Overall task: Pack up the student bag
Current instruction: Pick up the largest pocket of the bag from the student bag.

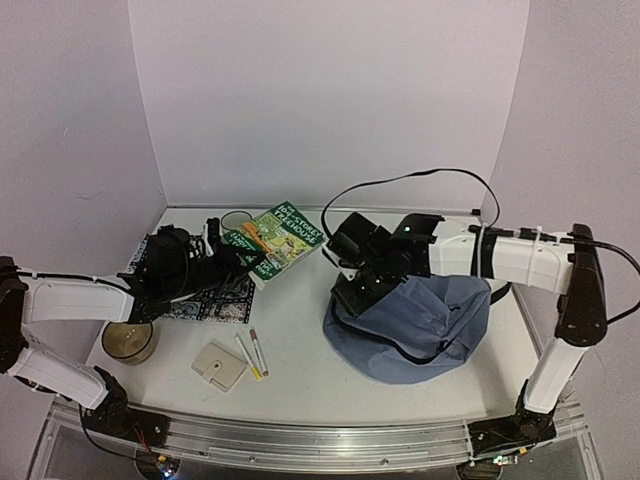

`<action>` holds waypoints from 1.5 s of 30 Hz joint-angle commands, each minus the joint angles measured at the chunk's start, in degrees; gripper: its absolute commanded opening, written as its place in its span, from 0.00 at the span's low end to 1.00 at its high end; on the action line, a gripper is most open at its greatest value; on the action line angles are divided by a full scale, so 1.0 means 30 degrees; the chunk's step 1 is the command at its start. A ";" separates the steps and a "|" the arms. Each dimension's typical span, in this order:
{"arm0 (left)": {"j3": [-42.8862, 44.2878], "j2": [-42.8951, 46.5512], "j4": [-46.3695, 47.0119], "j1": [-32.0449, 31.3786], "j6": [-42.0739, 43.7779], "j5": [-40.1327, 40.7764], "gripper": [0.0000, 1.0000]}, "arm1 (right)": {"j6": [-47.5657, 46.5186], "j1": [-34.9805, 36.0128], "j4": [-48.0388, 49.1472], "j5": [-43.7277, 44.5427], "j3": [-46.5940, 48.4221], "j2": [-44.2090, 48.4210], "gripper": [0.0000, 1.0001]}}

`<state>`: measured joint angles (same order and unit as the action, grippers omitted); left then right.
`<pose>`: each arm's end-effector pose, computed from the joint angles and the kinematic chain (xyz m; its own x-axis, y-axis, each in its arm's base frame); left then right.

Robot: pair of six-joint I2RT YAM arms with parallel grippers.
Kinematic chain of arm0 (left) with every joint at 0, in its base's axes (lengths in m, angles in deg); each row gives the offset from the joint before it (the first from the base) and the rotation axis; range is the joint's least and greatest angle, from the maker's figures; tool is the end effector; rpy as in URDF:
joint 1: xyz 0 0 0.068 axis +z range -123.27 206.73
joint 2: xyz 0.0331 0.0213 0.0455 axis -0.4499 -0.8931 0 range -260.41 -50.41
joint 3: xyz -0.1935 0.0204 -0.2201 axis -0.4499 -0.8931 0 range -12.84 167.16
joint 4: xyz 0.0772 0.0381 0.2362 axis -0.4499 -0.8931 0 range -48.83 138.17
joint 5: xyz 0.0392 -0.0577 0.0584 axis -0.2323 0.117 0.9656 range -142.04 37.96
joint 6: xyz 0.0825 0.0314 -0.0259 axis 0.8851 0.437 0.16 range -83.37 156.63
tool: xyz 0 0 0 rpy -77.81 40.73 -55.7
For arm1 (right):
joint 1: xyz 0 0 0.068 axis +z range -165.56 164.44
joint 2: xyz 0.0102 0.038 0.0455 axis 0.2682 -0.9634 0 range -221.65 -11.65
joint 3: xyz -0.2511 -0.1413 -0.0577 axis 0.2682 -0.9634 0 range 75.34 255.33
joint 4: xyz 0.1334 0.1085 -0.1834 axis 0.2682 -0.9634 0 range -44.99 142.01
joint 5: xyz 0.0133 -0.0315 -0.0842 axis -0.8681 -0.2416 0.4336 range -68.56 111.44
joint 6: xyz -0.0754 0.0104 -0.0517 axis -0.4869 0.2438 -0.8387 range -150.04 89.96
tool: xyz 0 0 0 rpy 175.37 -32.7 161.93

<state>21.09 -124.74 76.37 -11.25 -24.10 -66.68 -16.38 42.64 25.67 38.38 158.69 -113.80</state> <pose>0.2320 -0.2077 0.2499 -0.7707 -0.4690 -0.4313 0.2410 0.4120 -0.8787 0.2466 0.3520 0.2656 -0.5295 -0.4250 -0.7342 -0.5964 0.8020 -0.0341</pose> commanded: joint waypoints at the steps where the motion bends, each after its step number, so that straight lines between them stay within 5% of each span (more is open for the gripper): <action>1: 0.0467 0.0634 0.1556 0.0172 0.0729 -0.0535 0.00 | 0.0397 0.0988 -0.1116 -0.0881 -0.1547 0.1752 0.70; 11: -0.0092 0.1550 0.0491 0.0231 0.0934 -0.0492 0.00 | 0.1146 0.1316 -0.2232 0.0900 -0.3046 0.0989 0.78; 17: -0.0903 0.2418 0.0118 0.0235 0.0614 -0.1041 0.00 | 0.1597 0.1319 -0.2722 0.4085 -0.2090 0.0004 0.66; 20: -0.1486 0.3016 0.0040 0.0208 0.0338 -0.1487 0.00 | 0.1649 0.1325 -0.3331 0.4858 -0.1610 -0.0650 0.54; 28: -0.2480 0.3994 -0.0201 -0.0047 -0.0235 -0.3077 0.00 | 0.1898 0.1329 -0.3733 0.5786 -0.0740 0.0200 0.00; 37: -0.2992 0.4132 -0.0236 -0.1273 -0.0756 -0.2856 0.00 | 0.3891 0.1325 -0.4694 0.8809 0.1111 0.1971 0.00; 45: -0.0641 0.2077 -0.0184 -0.3864 -0.0716 -0.2239 0.00 | 0.4154 0.1318 -0.3884 1.0156 0.2081 0.2882 0.00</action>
<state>12.11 -116.57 68.96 -20.22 -26.73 -73.91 -5.26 46.50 14.09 63.44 162.19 -107.67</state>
